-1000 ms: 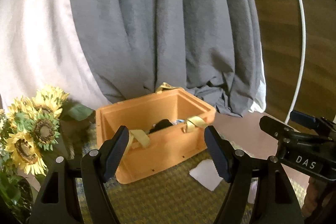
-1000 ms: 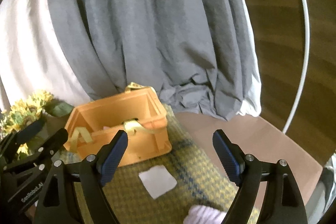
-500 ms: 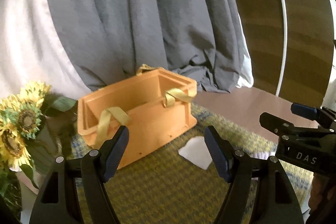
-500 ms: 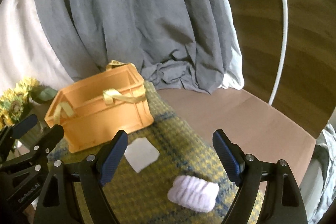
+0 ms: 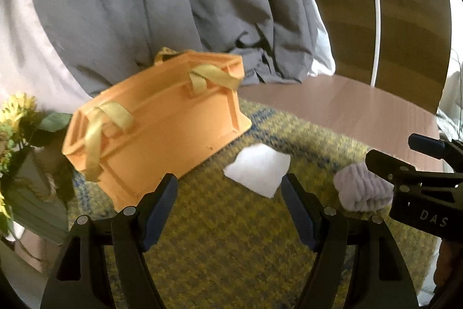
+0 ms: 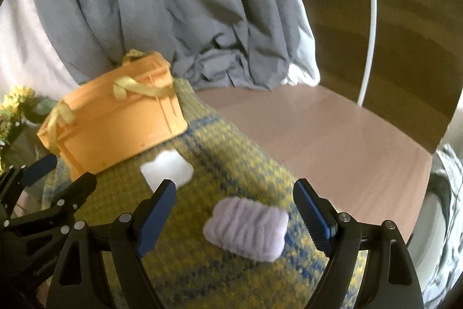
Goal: Organize soft objects
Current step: 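Move both tools back toward the white tissue and lavender towel, then grasp the white tissue with the left tool while the right tool grasps the lavender towel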
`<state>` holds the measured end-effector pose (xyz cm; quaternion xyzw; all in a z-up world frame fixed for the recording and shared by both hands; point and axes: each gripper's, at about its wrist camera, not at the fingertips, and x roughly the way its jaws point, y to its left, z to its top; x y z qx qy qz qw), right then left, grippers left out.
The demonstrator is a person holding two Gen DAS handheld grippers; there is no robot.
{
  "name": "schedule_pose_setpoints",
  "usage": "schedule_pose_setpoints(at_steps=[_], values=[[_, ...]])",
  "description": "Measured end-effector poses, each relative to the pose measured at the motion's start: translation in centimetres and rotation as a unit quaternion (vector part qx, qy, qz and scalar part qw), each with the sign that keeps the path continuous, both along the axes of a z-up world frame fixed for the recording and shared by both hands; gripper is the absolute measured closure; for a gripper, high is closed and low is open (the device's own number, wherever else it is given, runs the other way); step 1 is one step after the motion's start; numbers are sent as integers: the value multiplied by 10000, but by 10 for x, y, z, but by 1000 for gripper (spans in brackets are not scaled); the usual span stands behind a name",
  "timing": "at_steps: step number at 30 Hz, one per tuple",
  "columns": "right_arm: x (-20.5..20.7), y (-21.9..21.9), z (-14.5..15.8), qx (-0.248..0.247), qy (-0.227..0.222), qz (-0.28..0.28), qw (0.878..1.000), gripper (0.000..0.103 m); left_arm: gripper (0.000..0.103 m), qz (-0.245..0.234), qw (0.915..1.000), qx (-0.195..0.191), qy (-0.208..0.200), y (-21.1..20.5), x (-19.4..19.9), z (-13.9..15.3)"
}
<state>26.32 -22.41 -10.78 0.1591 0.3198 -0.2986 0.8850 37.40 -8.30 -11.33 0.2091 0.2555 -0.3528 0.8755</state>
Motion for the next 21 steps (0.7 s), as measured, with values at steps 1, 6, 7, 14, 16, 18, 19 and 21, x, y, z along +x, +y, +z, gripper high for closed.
schedule_pose_setpoints(at_steps=[1,6,7,14,16,18,19,21], values=[[-1,-1,-4,28,43,-41,10000,19,30,-30,10000,37,15,-2,1,-4],[-2,-7,-22,172,154,-203,9995,19,32,-106,9997,156,153,-14,8,-21],[-2,-8,-25,207,170,-228,9994,19,33,-115,9996,168,176,-15,9,-23],[2,-13,-42,352,222,-281,9987,19,37,-163,9990,288,314,-34,23,-40],[5,-15,-47,413,256,-289,9984,19,38,-130,9987,294,385,-39,28,-44],[8,-17,-51,476,287,-308,9980,19,38,-108,9981,298,527,-44,34,-48],[9,-19,-53,497,312,-307,9978,19,38,-117,9978,290,588,-45,36,-50],[12,-20,-54,505,337,-292,9977,19,38,-129,9970,319,692,-50,39,-54]])
